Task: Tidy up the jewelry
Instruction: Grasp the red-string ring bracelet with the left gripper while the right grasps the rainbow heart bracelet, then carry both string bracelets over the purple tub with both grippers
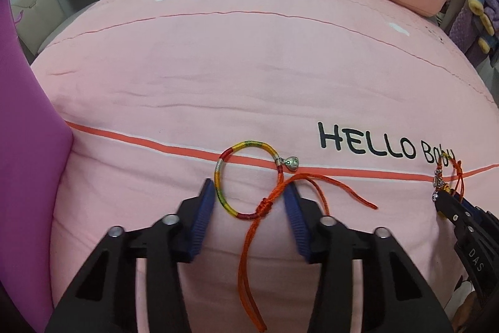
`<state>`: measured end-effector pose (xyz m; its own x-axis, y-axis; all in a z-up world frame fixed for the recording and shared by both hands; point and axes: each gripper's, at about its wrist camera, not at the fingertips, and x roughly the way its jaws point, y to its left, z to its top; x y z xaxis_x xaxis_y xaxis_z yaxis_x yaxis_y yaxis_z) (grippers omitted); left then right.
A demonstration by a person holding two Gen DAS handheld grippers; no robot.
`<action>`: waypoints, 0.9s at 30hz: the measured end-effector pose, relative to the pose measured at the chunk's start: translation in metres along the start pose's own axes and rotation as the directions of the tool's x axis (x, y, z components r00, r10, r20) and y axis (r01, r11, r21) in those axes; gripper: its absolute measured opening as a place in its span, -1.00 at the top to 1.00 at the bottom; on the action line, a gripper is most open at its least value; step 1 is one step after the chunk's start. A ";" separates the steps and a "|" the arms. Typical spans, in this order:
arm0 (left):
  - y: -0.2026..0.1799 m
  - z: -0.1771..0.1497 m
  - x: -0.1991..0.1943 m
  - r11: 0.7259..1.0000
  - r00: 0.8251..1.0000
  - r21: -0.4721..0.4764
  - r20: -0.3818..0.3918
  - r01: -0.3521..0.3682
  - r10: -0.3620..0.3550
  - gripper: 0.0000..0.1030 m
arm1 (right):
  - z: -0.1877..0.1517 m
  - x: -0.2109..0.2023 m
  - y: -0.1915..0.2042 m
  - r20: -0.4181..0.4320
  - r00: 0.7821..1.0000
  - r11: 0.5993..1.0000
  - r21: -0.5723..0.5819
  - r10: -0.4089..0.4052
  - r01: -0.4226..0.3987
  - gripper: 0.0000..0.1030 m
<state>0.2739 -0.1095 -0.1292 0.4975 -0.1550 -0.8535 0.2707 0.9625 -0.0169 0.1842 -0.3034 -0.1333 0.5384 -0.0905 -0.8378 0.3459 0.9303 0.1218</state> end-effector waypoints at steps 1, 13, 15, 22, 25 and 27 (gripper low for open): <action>0.002 -0.001 -0.002 1.000 1.000 -0.013 0.001 0.015 -0.015 0.64 | -0.001 -0.001 0.000 0.000 1.000 1.000 0.002 0.006 -0.006 0.66; 0.002 -0.035 -0.040 0.999 0.999 -0.025 -0.040 0.034 -0.035 0.87 | -0.026 -0.034 0.007 -0.007 0.996 0.996 0.008 0.085 -0.085 0.66; 0.004 -0.043 -0.047 0.999 0.998 -0.030 -0.053 0.039 -0.040 0.87 | -0.034 -0.044 0.009 -0.013 0.995 0.995 0.016 0.101 -0.101 0.66; 0.009 -0.070 -0.085 1.000 0.997 0.010 -0.071 0.022 -0.021 0.87 | -0.055 -0.084 0.025 -0.021 0.991 0.991 0.005 0.135 -0.134 0.66; 0.017 -0.075 -0.106 1.000 0.998 0.001 -0.061 0.025 -0.025 0.87 | -0.059 -0.107 0.034 -0.010 0.988 0.988 0.007 0.154 -0.154 0.66; 0.025 -0.076 -0.123 0.999 0.998 -0.012 -0.053 0.032 -0.032 0.87 | -0.059 -0.125 0.041 0.008 0.987 0.987 -0.004 0.162 -0.162 0.66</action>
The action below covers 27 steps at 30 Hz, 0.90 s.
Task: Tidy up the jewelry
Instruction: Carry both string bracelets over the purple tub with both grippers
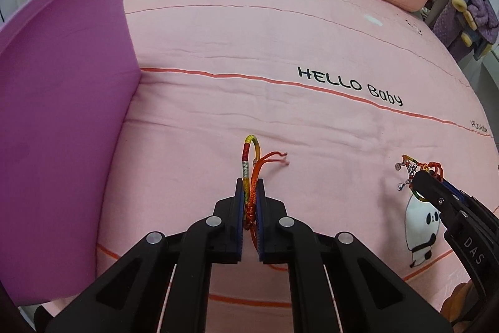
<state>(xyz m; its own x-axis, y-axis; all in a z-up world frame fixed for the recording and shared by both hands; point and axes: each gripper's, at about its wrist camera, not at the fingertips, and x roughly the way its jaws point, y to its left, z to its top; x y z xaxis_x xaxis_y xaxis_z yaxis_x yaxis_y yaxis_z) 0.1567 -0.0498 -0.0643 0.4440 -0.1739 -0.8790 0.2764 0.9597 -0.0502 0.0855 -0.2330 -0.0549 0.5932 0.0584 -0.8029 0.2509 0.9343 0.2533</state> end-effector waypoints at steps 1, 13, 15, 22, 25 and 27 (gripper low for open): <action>0.004 -0.001 -0.011 1.000 1.000 -0.009 0.009 0.007 -0.007 0.87 | -0.002 -0.009 0.005 0.009 1.000 1.000 -0.007 0.005 -0.005 0.66; 0.038 0.003 -0.139 0.998 0.991 -0.054 0.126 -0.042 0.049 0.87 | 0.006 -0.102 0.086 0.072 0.993 0.988 -0.129 0.094 -0.084 0.66; 0.044 0.010 -0.159 0.998 0.988 -0.049 0.150 -0.042 0.049 0.86 | 0.010 -0.113 0.102 0.079 0.990 0.984 -0.146 0.119 -0.106 0.66; 0.080 0.027 -0.215 0.994 0.971 -0.071 0.222 -0.080 0.094 0.86 | 0.026 -0.138 0.170 0.090 0.972 0.951 -0.245 0.217 -0.190 0.66; 0.104 0.031 -0.230 0.990 0.964 -0.104 0.236 -0.099 0.121 0.86 | 0.031 -0.140 0.200 0.074 0.963 0.932 -0.281 0.258 -0.228 0.66; 0.119 0.031 -0.237 0.984 0.958 -0.119 0.240 -0.130 0.155 0.86 | 0.032 -0.139 0.221 0.052 0.957 0.918 -0.303 0.285 -0.257 0.66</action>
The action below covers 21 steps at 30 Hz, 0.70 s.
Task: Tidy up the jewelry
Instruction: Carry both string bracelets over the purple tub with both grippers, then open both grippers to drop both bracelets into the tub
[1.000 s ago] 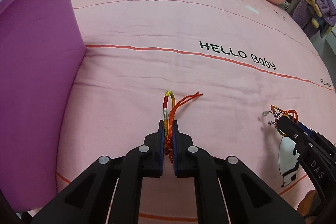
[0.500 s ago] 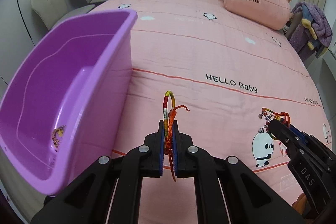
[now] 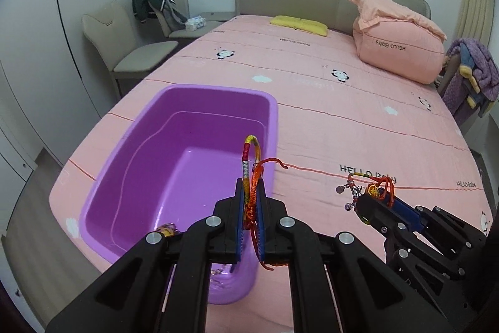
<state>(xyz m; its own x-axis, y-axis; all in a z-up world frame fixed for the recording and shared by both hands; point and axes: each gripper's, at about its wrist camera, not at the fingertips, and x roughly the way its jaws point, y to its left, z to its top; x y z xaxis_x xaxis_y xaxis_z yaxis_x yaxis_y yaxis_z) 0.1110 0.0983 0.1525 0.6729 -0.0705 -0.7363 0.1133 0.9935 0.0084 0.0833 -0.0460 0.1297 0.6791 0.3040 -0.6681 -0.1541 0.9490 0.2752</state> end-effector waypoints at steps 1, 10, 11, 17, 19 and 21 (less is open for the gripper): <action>0.011 0.000 -0.002 1.000 1.000 -0.010 0.000 -0.020 0.020 0.86 | 0.003 0.003 0.007 -0.007 1.000 1.000 -0.011 0.011 -0.011 0.66; 0.085 -0.007 0.019 0.983 0.988 -0.119 -0.078 -0.141 0.133 0.85 | 0.012 0.052 0.073 -0.108 0.991 0.990 -0.104 0.082 -0.094 0.65; 0.088 -0.008 0.024 0.981 0.987 -0.125 -0.088 -0.146 0.136 0.85 | 0.012 0.057 0.077 -0.120 0.989 0.989 -0.105 0.087 -0.100 0.66; 0.102 -0.010 0.045 0.977 0.980 -0.137 -0.136 -0.165 0.146 0.84 | 0.015 0.087 0.090 -0.172 0.981 0.988 -0.108 0.088 -0.108 0.65; 0.104 -0.011 0.052 0.977 0.977 -0.133 -0.154 -0.168 0.147 0.82 | 0.016 0.096 0.089 -0.198 0.976 0.989 -0.099 0.085 -0.106 0.65; 0.106 -0.013 0.058 0.977 0.973 -0.127 -0.176 -0.171 0.148 0.79 | 0.016 0.103 0.090 -0.216 0.973 0.990 -0.097 0.079 -0.102 0.65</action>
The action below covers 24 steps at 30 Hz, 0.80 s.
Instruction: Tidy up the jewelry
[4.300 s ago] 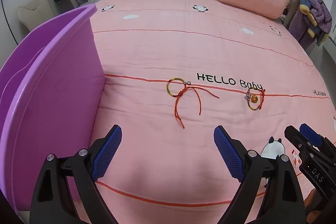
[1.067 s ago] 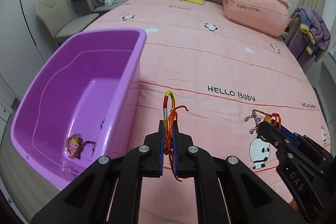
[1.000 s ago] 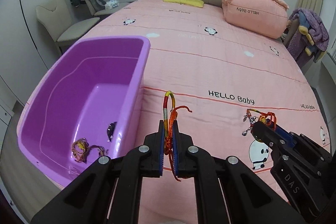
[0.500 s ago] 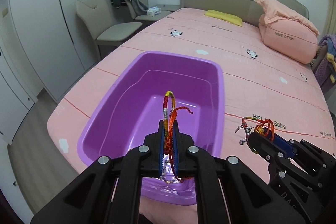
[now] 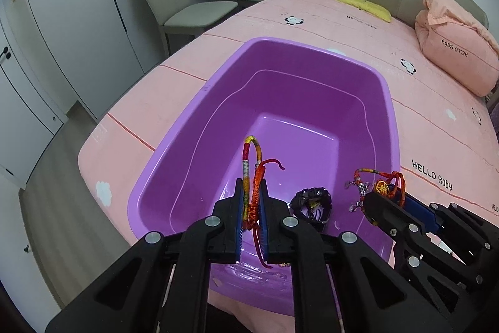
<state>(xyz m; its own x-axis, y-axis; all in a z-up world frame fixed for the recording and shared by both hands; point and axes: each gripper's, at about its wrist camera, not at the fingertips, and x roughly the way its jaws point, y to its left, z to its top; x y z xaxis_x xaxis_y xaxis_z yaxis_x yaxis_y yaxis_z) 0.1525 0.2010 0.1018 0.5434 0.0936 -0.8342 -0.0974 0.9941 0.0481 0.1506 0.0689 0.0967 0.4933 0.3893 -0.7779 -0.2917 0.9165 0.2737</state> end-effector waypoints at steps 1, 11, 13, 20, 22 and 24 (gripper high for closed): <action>0.000 0.000 0.003 1.000 1.000 -0.003 -0.011 0.003 -0.003 0.79 | 0.001 0.002 0.001 -0.004 1.000 1.000 -0.004 -0.004 0.004 0.65; 0.015 0.002 0.004 0.998 1.000 -0.052 -0.015 -0.022 0.021 -0.36 | 0.004 0.010 -0.008 -0.027 0.999 0.999 0.028 -0.021 0.022 0.11; 0.017 0.003 0.002 0.998 0.999 -0.063 -0.018 -0.030 0.029 -0.49 | 0.003 0.008 -0.010 -0.028 0.999 0.999 0.026 -0.033 0.034 0.11; 0.019 0.004 -0.008 0.996 0.998 -0.077 -0.025 -0.051 0.049 -0.70 | 0.003 -0.004 -0.011 -0.019 0.998 0.998 0.018 -0.063 0.063 -0.03; 0.021 0.004 -0.010 0.995 0.998 -0.082 -0.029 -0.058 0.056 -0.70 | 0.003 -0.008 -0.011 -0.017 0.998 0.998 0.022 -0.066 0.066 -0.06; 0.023 0.004 -0.012 0.994 0.998 -0.089 -0.030 -0.064 0.061 -0.70 | 0.002 -0.011 -0.011 -0.012 0.997 0.997 0.021 -0.072 0.072 -0.07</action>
<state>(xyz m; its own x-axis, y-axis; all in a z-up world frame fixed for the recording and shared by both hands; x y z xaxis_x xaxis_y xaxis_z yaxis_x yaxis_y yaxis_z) 0.1466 0.2230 0.1149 0.5114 0.1525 -0.8457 -0.2058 0.9772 0.0518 0.1502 0.0552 0.1034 0.5033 0.3216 -0.8020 -0.2384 0.9438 0.2289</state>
